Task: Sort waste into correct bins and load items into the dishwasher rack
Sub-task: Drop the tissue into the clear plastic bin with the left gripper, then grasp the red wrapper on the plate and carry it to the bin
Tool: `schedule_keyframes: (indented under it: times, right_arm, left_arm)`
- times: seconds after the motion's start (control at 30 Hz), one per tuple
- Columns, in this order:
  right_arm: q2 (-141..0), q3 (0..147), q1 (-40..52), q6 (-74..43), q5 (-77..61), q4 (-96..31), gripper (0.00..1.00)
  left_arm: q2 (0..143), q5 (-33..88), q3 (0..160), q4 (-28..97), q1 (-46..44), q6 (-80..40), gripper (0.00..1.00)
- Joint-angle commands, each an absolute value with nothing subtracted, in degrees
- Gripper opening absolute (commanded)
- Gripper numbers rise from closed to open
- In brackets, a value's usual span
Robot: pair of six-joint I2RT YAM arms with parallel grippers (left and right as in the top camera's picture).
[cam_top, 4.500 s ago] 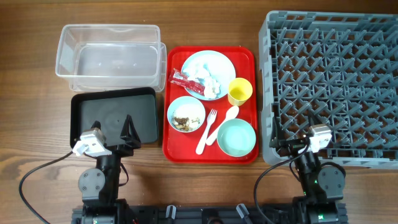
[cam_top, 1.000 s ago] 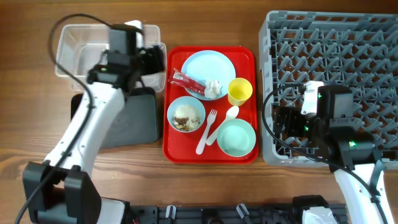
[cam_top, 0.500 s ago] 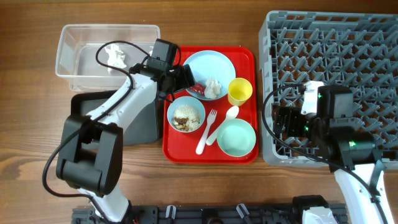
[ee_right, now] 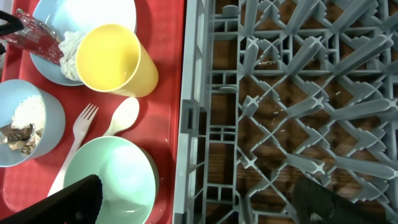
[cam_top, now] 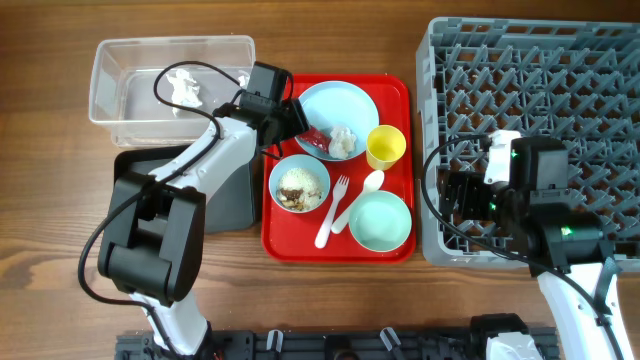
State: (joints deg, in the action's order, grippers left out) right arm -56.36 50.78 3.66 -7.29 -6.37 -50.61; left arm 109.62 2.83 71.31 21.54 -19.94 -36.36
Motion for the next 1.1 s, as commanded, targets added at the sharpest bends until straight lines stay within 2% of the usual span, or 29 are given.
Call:
schedule_keyframes:
  times: [0.0, 0.2, 0.3, 0.37, 0.43, 0.47, 0.63, 0.67, 0.7, 0.73, 0.77, 0.87, 0.93, 0.97, 1.07]
  right_arm:
    - [-56.3, 52.1, 3.9, -7.7, -7.1, -50.6, 1.00]
    - [-56.4, 52.1, 3.9, -7.7, -7.1, -50.6, 1.00]
    - [-56.4, 52.1, 3.9, -7.7, -7.1, -50.7, 1.00]
    - [-56.4, 52.1, 3.9, -7.7, -7.1, -50.7, 1.00]
    - [-56.4, 52.1, 3.9, -7.7, -7.1, -50.6, 1.00]
    - [-56.4, 52.1, 3.9, -7.7, -7.1, -50.6, 1.00]
    - [-56.4, 52.1, 3.9, -7.7, -7.1, -50.6, 1.00]
    - [-56.4, 52.1, 3.9, -7.7, -7.1, -50.6, 1.00]
    - [-56.4, 52.1, 3.9, -7.7, -7.1, -50.6, 1.00]
    - [-56.4, 52.1, 3.9, -7.7, -7.1, -50.6, 1.00]
    - [-56.4, 52.1, 3.9, -7.7, -7.1, -50.6, 1.00]
    - [-56.4, 52.1, 3.9, -7.6, -7.1, -50.6, 1.00]
    - [-56.4, 52.1, 3.9, -7.7, -7.1, -50.6, 1.00]
    - [-56.4, 52.1, 3.9, -7.7, -7.1, -50.5, 1.00]
    - [-56.4, 52.1, 3.9, -7.7, -7.1, -50.6, 1.00]
  left_arm:
    - [111.5, 1.4, 71.3, 20.3, -20.1, -36.5, 0.71]
    - [112.9, 1.5, 71.3, 19.0, -20.1, -36.5, 0.71]
    - [112.9, 1.5, 71.3, 18.8, -20.1, -36.5, 0.54]
    - [112.9, 2.1, 71.3, 18.8, -20.1, -36.5, 0.38]
    - [112.9, 2.1, 71.3, 18.8, -20.1, -36.5, 0.30]
    - [112.9, 2.1, 71.3, 18.9, -20.1, -36.5, 0.22]
    - [112.8, 2.0, 71.3, 18.8, -20.1, -36.5, 0.13]
    - [112.8, 2.0, 71.3, 18.8, -20.1, -36.5, 0.09]
    - [112.7, 2.0, 71.3, 18.8, -20.1, -36.5, 0.09]
    - [112.3, 2.0, 71.3, 18.8, -20.1, -36.4, 0.14]
    - [111.3, 2.0, 71.3, 18.8, -20.1, -36.3, 0.28]
    - [107.4, 2.1, 71.3, 17.5, -20.4, -36.2, 0.38]
    - [106.2, 2.5, 71.3, 17.1, -21.3, -36.3, 0.38]
    - [106.1, 2.5, 71.3, 17.1, -22.4, -36.3, 0.47]
    - [107.0, 1.8, 71.3, 16.7, -25.0, -36.3, 0.50]
